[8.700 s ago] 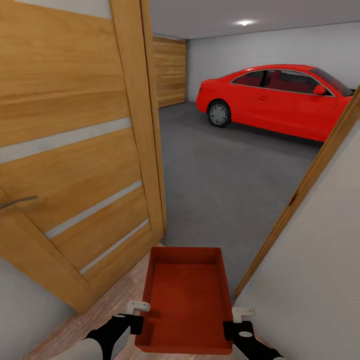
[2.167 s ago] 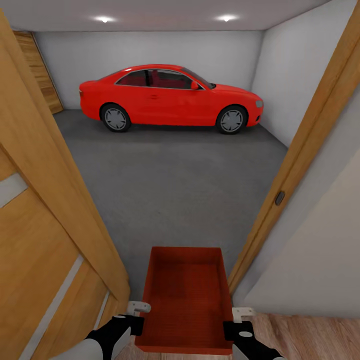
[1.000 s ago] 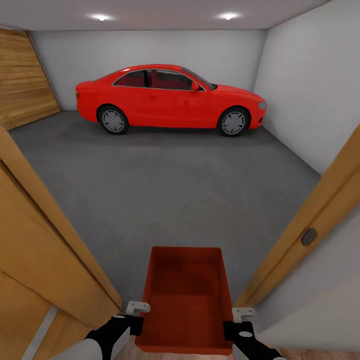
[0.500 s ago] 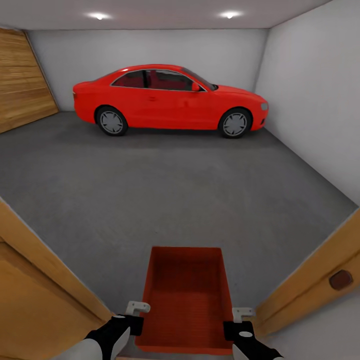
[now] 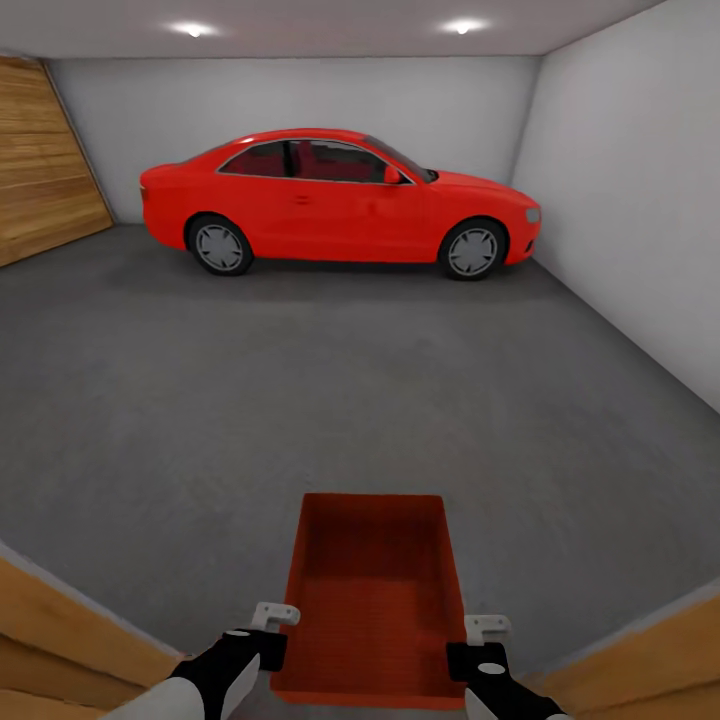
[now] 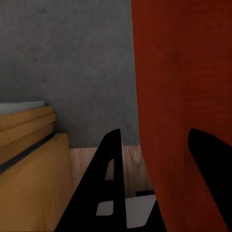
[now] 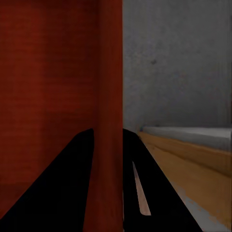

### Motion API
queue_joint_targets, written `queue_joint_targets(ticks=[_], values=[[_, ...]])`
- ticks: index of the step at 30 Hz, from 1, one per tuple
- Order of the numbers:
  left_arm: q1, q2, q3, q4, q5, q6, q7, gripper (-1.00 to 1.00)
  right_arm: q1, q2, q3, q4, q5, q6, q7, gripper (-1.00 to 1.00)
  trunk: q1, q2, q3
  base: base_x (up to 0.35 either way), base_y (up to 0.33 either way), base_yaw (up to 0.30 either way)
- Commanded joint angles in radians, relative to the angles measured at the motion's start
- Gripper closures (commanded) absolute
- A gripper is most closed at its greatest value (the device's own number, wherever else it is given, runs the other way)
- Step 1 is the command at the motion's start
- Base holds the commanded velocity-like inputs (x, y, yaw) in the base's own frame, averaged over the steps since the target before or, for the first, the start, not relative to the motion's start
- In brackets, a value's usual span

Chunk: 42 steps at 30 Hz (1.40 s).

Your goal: Move the two storage containers from the living room to the garage. In the garage, place one container on the floor and stack the other container on top of it (either order is fine).

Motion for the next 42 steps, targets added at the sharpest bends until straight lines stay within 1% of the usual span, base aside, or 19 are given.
queue_joint_targets(ticks=[1, 42], values=[[0.000, 0.000, 0.000, -0.002, -0.018, 0.006, 0.004, 1.00, -0.001, 0.000, -0.007, -0.001, -0.003, -0.005, -0.004, 1.00, 0.001, -0.001, -0.001, 0.323, 0.000, 0.000], [0.000, 0.000, 0.000, -0.001, -0.018, 0.006, 0.004, 1.00, -0.001, 0.000, -0.007, -0.001, -0.003, -0.006, -0.004, 1.00, 0.001, -0.001, -0.001, 0.323, 0.000, 0.000]])
